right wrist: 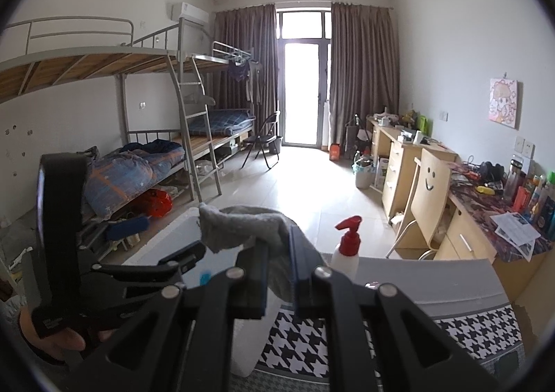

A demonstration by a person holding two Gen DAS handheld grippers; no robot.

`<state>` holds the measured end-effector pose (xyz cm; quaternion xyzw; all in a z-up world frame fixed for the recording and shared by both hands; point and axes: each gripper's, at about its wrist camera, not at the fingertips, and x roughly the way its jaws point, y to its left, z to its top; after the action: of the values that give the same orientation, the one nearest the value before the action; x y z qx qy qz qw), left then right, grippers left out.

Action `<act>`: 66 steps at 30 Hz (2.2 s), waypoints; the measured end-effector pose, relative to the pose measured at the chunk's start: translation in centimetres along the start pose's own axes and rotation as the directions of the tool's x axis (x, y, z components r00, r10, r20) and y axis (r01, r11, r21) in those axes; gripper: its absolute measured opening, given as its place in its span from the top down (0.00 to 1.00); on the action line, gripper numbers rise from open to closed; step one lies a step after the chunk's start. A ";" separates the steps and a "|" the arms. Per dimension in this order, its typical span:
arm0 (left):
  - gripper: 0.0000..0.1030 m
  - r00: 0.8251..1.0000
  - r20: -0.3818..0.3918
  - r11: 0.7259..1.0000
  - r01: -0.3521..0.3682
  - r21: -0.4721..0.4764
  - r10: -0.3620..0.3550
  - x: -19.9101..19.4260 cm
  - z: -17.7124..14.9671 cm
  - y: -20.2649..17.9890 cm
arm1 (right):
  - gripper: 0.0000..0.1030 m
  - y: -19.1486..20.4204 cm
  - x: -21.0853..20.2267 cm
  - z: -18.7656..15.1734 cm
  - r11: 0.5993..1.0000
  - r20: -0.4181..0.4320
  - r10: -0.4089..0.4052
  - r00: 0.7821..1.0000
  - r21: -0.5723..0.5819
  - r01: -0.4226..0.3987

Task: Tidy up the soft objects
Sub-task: 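Open the left tool to drop the blue mask into the foam box, then open the right tool to drop the grey cloth into the foam box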

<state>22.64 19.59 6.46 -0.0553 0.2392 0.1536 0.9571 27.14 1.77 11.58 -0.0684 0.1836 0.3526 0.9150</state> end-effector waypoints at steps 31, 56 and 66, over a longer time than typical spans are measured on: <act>0.02 0.980 0.065 0.979 -0.181 -0.092 0.187 -4.3 -1.8 5.9 | 0.87 5.0 6.2 0.1 0.993 -0.141 0.111 0.984 -0.024 -0.116; 0.02 0.981 0.051 0.978 -0.180 -0.105 0.186 -4.6 -2.4 6.3 | 0.27 4.7 7.4 -1.2 0.991 -0.250 0.121 0.961 -0.020 -0.130; 0.02 0.986 0.070 0.985 -0.146 -0.089 0.152 -6.1 -2.7 5.0 | 0.27 3.6 5.1 -1.1 0.992 -0.202 0.122 0.972 -0.003 -0.125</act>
<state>14.76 22.21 6.85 -0.0713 0.1991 0.2367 0.9483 27.93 7.36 8.64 -0.0995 0.2762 0.4016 0.8675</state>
